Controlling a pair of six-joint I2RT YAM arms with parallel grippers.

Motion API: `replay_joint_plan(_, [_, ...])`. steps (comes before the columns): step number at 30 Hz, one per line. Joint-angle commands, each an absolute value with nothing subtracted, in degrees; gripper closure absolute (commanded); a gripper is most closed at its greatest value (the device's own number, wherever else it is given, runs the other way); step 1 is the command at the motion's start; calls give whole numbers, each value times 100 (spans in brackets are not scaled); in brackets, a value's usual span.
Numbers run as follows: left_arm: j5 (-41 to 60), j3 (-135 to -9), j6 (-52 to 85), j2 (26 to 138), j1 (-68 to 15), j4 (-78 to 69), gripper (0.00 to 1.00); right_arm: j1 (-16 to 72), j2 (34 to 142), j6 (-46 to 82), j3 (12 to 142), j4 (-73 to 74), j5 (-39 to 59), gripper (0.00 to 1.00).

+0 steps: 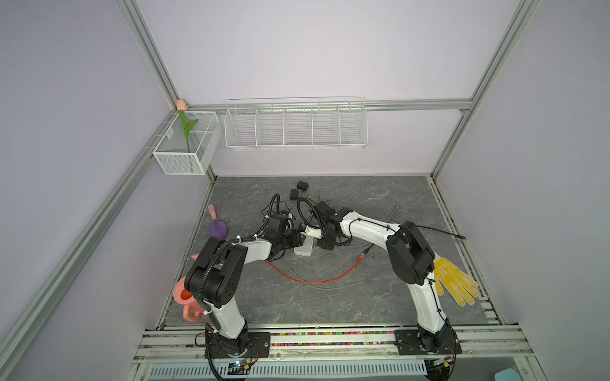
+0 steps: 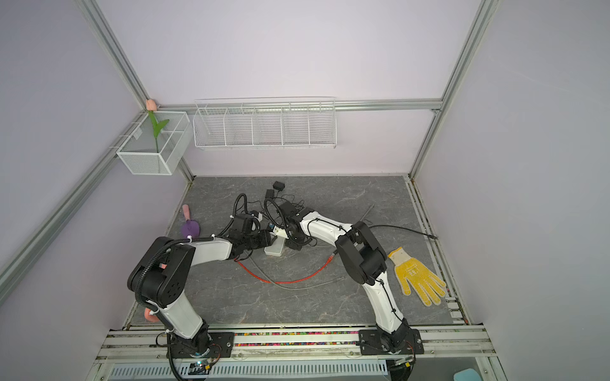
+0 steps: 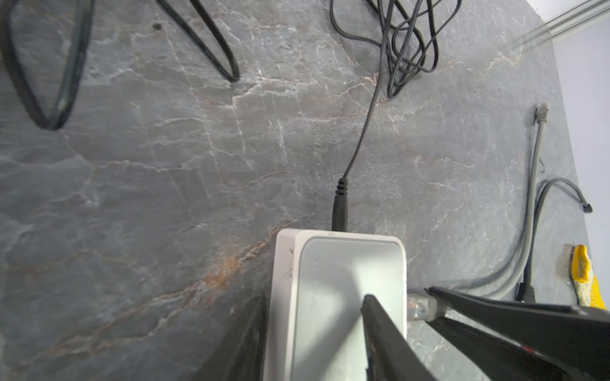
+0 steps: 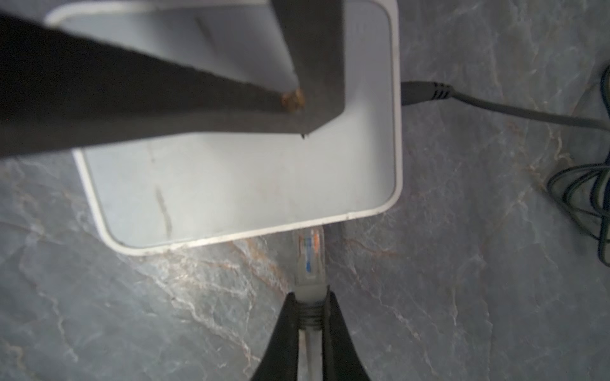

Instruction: Insert the plug into the switch port

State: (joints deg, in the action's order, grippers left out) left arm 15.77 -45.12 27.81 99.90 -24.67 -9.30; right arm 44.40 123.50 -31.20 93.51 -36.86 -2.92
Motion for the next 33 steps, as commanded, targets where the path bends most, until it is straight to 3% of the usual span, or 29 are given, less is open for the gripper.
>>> replay_joint_plan(1, [2223,-4538,2585,10043,-2760,-1148,52,4818,12028,-3131,9012,-3318,430,93])
replay_joint_plan(19, [3094,-4775,2356,10300,-2865,-1150,52,4300,10528,-3193,7515,-3205,-455,93])
replay_joint_plan(33, [2962,-4851,2424,10405,-2865,-1115,52,4210,10612,-3323,7250,-3366,-258,93])
